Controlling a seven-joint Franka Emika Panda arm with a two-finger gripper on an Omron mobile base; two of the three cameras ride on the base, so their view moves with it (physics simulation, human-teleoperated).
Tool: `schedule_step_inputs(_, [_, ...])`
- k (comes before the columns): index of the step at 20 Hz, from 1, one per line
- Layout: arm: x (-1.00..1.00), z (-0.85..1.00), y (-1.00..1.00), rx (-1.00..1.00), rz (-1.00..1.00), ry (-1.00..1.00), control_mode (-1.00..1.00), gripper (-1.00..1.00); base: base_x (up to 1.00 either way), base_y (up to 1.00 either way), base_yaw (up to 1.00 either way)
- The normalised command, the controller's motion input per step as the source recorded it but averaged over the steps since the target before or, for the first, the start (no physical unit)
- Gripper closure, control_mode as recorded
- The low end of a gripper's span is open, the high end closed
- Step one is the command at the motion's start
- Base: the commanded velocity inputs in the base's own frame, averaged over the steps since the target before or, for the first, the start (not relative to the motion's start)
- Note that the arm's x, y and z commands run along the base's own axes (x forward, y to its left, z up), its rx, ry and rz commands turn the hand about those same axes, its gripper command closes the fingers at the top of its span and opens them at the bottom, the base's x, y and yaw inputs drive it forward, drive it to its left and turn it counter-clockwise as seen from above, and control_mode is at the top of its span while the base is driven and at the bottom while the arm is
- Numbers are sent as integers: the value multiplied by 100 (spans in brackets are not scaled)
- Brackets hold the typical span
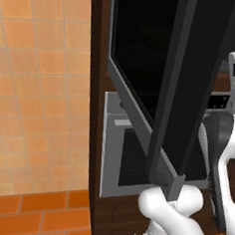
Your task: Open the microwave, place the bowl with waffle inside the microwave, then close the microwave door and turn it on.
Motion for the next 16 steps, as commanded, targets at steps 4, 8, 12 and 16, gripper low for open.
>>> schedule_step_inputs(4, [-41,-30,-26,-20,-6,0,-100,-100,0,0,0])
schedule_step_inputs(8, [-49,-25,-29,-20,-4,0,-100,-100,0,0,0])
schedule_step_inputs(12, [-16,-32,-26,-21,-12,4,-100,-100,0,0,0])
schedule_step_inputs(16, [0,-23,-15,-22,-25,19,-100,-100,0,0,0])
